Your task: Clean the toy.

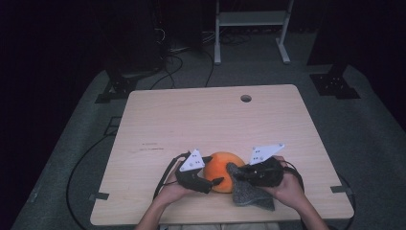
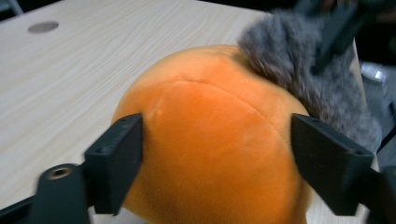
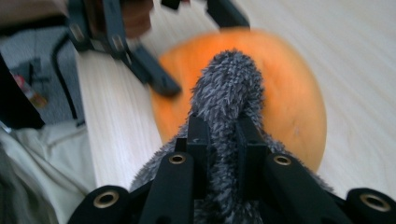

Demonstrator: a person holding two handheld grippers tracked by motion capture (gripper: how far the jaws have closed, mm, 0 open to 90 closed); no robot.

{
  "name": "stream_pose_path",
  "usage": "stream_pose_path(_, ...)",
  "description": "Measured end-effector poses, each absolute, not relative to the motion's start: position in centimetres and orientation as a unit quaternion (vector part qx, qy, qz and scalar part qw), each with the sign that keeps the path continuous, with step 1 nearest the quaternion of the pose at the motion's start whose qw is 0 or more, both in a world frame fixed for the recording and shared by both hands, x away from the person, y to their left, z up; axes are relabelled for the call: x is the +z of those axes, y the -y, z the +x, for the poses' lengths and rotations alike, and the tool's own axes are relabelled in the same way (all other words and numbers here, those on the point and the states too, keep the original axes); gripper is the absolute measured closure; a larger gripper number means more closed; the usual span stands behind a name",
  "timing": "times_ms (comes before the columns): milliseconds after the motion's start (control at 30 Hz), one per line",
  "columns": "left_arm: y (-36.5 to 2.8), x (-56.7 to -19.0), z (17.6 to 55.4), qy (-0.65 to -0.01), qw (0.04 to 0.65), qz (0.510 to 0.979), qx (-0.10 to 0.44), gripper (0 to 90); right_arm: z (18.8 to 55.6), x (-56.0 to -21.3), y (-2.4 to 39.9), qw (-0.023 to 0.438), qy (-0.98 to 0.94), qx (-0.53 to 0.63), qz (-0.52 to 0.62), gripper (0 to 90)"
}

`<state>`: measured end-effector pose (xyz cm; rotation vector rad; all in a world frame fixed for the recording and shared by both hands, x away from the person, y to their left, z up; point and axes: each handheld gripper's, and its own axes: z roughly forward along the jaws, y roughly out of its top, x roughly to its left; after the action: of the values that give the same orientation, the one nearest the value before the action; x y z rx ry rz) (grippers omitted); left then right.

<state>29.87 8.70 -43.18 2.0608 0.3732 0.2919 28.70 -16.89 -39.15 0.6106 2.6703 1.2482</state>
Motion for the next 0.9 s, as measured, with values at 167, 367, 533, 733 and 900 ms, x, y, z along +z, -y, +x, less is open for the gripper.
stream_pose_path(167,-8.1,-43.1,29.0,-0.111,0.476,0.86,0.147,21.5,27.9,-37.9,15.1,0.092,-0.888,0.415,0.178,78.2)
stream_pose_path(367,-8.9,-43.5,29.5,-0.127,0.474,0.861,0.132,21.7,28.5,-39.1,15.9,0.079,-0.894,0.4,0.188,78.3)
stream_pose_path(533,-8.6,-43.1,29.4,-0.115,0.468,0.866,0.133,21.3,28.1,-38.4,15.9,0.082,-0.878,0.432,0.19,78.1)
stream_pose_path(733,-9.3,-43.5,29.8,-0.127,0.467,0.867,0.121,23.0,28.9,-39.3,16.1,0.085,-0.885,0.414,0.197,78.3)
stream_pose_path(900,-9.5,-43.4,30.0,-0.138,0.481,0.859,0.107,18.2,29.4,-39.7,17.4,0.083,-0.883,0.409,0.215,78.4)
